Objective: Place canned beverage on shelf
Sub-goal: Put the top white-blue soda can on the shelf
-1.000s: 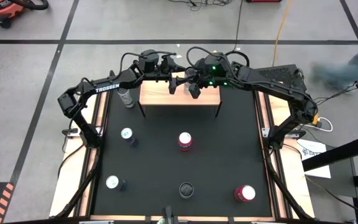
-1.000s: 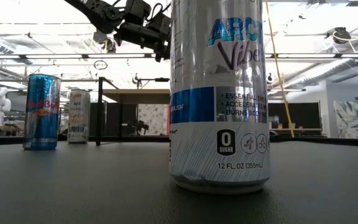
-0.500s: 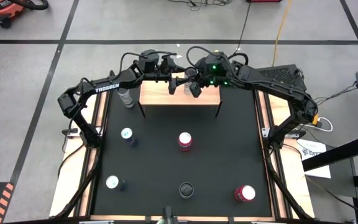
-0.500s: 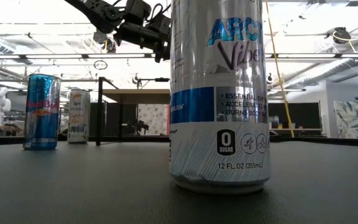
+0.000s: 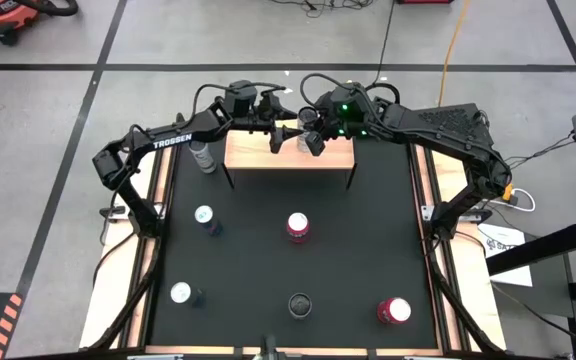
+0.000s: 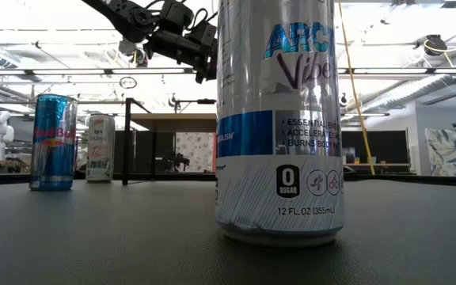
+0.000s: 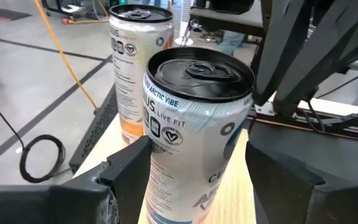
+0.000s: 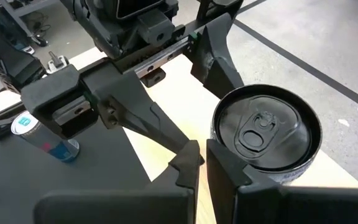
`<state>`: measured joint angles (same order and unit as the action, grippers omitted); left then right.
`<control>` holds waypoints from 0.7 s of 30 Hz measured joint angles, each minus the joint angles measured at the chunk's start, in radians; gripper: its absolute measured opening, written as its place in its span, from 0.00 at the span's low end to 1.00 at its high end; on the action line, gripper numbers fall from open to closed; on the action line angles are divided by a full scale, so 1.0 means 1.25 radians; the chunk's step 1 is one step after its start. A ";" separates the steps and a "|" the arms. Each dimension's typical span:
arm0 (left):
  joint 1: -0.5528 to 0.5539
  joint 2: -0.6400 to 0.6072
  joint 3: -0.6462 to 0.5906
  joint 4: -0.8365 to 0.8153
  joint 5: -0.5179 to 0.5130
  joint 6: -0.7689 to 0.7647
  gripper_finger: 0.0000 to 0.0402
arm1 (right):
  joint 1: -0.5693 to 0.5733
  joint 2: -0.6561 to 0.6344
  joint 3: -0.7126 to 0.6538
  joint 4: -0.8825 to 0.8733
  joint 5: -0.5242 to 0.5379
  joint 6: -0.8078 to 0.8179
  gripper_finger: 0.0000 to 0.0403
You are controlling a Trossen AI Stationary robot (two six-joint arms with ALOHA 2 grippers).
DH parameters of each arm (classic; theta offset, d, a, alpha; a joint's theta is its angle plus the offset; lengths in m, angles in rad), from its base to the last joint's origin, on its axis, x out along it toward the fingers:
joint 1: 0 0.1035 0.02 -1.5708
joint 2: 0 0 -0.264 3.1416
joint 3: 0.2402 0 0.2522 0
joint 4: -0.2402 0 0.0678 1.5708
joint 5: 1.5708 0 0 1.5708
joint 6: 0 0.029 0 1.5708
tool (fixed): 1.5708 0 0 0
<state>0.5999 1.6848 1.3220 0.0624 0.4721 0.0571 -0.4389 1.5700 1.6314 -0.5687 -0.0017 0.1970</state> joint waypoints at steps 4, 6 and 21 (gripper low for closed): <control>0.000 -0.015 0.000 -0.024 0.024 -0.002 0.64 | 0.000 0.000 0.000 -0.009 -0.002 0.000 0.03; 0.000 -0.031 0.000 -0.046 0.028 -0.001 0.64 | 0.001 0.003 0.000 -0.009 -0.002 0.000 0.03; -0.008 -0.104 0.000 -0.192 0.036 0.049 0.64 | -0.005 0.027 -0.001 0.017 0.001 -0.027 0.03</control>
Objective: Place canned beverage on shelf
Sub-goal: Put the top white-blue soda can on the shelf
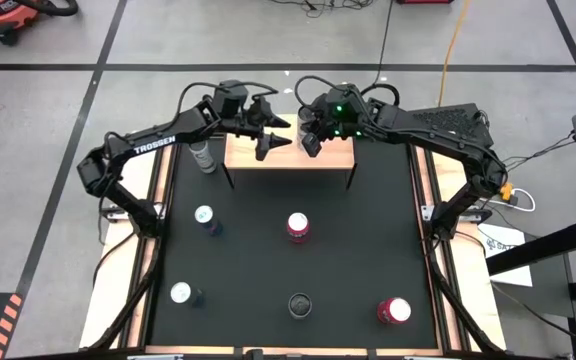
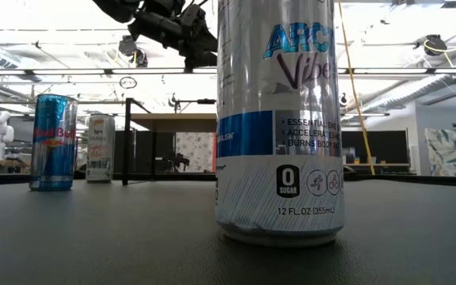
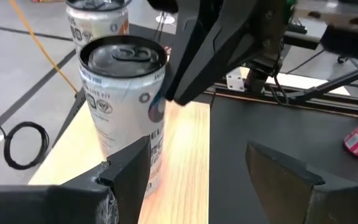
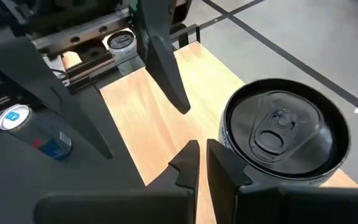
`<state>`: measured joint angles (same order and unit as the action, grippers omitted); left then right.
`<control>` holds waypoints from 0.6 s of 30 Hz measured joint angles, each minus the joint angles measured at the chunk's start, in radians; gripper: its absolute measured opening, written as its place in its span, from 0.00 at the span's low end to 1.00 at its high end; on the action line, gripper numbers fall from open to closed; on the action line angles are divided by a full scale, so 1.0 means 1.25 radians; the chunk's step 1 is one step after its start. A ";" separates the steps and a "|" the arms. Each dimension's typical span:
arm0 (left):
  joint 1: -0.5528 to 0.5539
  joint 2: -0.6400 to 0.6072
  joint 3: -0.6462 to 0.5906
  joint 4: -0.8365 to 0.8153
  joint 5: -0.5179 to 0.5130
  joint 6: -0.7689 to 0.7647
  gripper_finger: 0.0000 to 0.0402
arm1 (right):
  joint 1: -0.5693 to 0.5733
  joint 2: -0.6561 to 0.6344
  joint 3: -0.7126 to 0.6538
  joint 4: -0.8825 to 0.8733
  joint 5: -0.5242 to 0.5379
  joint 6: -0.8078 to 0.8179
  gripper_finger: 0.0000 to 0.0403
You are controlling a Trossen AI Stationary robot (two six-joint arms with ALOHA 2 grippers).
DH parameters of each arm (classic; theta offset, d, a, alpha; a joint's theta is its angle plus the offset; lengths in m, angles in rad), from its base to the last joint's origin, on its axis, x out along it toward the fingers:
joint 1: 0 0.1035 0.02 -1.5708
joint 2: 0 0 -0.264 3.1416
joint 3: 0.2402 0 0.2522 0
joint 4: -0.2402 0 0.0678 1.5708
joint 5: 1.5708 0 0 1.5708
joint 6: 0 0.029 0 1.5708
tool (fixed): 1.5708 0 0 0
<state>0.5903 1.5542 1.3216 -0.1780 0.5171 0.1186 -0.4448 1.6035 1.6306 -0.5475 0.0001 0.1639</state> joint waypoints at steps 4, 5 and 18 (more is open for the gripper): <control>0.000 0.000 0.000 0.000 -0.002 0.000 0.64 | -0.007 0.003 0.000 -0.016 -0.001 -0.003 0.03; 0.000 0.000 0.000 0.000 -0.002 0.000 0.64 | -0.007 0.004 0.000 -0.022 -0.001 -0.005 0.03; 0.001 0.000 0.000 -0.017 -0.016 0.002 0.64 | -0.004 -0.002 0.001 -0.088 0.015 -0.037 0.03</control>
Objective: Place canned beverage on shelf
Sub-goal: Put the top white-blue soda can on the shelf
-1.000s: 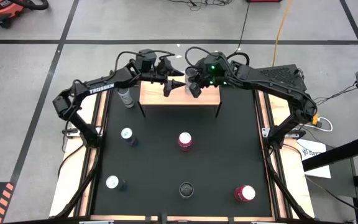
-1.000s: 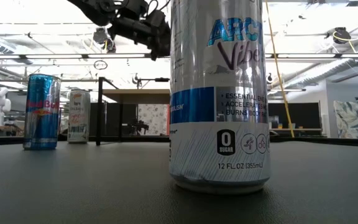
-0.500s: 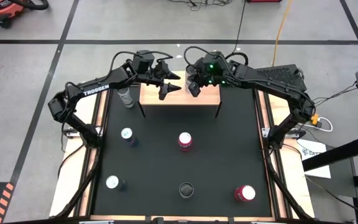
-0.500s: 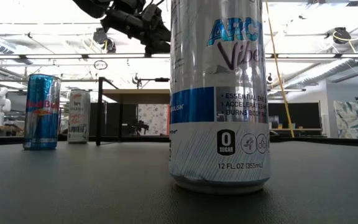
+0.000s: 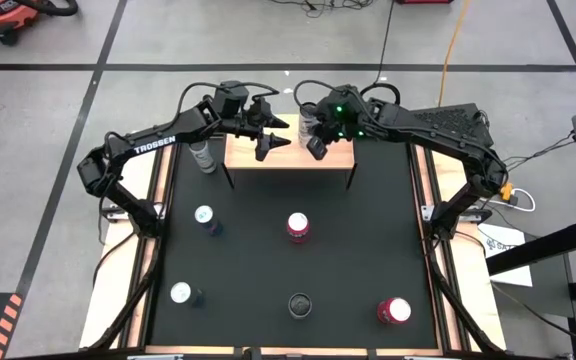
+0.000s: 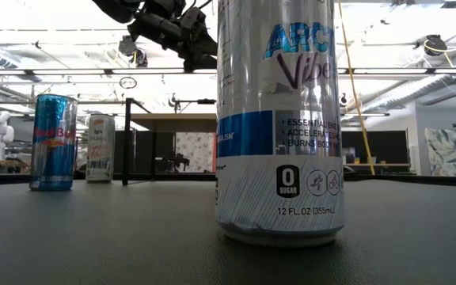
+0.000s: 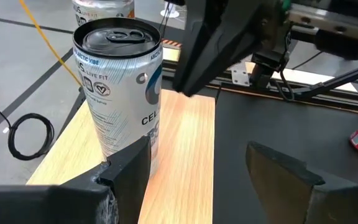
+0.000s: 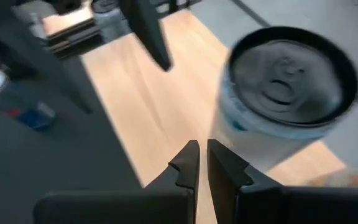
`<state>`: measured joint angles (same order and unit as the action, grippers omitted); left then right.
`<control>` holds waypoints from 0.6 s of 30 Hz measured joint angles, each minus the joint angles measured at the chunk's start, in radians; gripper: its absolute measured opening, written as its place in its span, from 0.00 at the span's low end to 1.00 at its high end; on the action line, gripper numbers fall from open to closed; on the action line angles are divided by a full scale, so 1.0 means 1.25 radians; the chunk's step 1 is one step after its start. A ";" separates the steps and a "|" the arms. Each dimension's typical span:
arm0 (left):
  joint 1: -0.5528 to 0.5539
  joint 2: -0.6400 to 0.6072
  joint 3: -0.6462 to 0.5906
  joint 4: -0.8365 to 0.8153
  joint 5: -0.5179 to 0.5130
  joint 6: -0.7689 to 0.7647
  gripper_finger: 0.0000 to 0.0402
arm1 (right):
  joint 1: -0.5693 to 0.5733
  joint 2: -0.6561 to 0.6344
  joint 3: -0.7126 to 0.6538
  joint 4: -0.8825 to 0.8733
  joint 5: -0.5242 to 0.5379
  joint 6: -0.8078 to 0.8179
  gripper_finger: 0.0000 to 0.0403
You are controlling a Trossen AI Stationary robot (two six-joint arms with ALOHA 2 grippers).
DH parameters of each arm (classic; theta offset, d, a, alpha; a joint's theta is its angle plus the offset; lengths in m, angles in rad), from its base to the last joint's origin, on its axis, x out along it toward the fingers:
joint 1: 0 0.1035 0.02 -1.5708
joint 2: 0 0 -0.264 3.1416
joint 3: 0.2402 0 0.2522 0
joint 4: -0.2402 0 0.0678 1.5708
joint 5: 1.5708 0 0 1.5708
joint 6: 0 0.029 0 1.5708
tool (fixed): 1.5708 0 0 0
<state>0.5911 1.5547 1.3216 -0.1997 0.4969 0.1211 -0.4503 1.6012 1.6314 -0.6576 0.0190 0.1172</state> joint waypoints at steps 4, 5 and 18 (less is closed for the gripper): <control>0.000 0.000 0.000 0.000 0.000 0.000 0.64 | -0.003 0.000 0.000 -0.004 0.028 -0.005 0.03; 0.000 0.000 0.000 0.000 0.000 0.000 0.64 | -0.005 0.000 0.000 -0.003 0.028 -0.005 0.03; 0.000 0.000 0.000 0.002 0.000 0.000 0.64 | -0.016 0.000 0.000 0.019 0.066 -0.008 0.03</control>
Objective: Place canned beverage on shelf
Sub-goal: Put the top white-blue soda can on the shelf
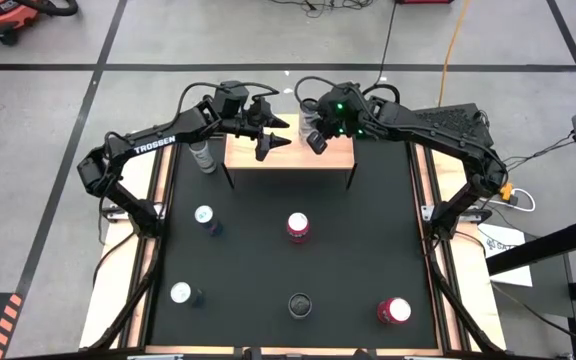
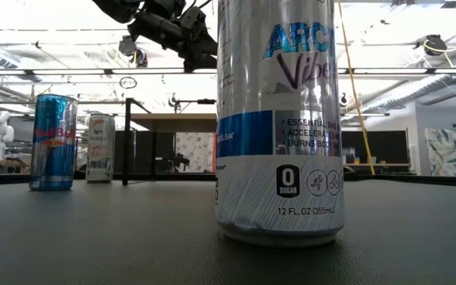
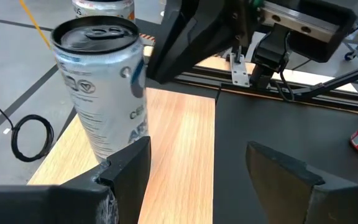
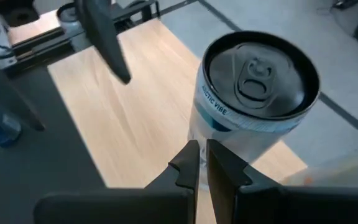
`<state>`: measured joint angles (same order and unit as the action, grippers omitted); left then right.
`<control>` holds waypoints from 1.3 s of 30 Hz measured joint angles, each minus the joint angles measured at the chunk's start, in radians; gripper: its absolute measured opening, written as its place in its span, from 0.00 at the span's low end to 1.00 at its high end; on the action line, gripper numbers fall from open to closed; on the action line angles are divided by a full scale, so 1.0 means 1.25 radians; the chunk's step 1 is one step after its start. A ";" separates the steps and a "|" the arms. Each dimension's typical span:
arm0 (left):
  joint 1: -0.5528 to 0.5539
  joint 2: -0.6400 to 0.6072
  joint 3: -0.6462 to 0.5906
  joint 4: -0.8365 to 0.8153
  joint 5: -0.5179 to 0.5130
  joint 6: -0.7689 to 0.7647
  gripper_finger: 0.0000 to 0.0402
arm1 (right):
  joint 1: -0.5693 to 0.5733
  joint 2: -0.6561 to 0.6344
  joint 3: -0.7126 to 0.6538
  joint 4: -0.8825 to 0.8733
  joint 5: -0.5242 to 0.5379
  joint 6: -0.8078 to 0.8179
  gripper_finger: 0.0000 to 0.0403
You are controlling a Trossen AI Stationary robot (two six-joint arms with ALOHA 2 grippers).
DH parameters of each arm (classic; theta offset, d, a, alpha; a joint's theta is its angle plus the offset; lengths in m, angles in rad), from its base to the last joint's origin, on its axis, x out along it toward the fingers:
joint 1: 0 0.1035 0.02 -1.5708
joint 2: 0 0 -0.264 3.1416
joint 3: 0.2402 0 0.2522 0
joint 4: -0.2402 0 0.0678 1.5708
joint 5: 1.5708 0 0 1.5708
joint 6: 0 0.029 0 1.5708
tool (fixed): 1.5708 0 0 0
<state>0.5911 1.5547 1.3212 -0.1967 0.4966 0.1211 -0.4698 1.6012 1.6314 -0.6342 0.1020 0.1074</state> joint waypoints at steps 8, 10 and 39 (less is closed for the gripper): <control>0.000 0.000 0.000 0.000 -0.003 0.000 0.64 | 0.000 0.000 0.000 0.011 0.001 0.000 0.03; 0.000 0.000 0.000 0.000 -0.003 0.000 0.64 | 0.000 0.000 0.000 0.007 0.001 0.000 0.03; -0.003 0.001 -0.001 -0.172 -0.004 0.019 0.64 | 0.002 -0.102 0.000 -0.021 0.000 -0.057 0.03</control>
<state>0.5873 1.5555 1.3205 -0.4116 0.4911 0.1444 -0.4679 1.4740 1.6314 -0.6603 0.1024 0.0364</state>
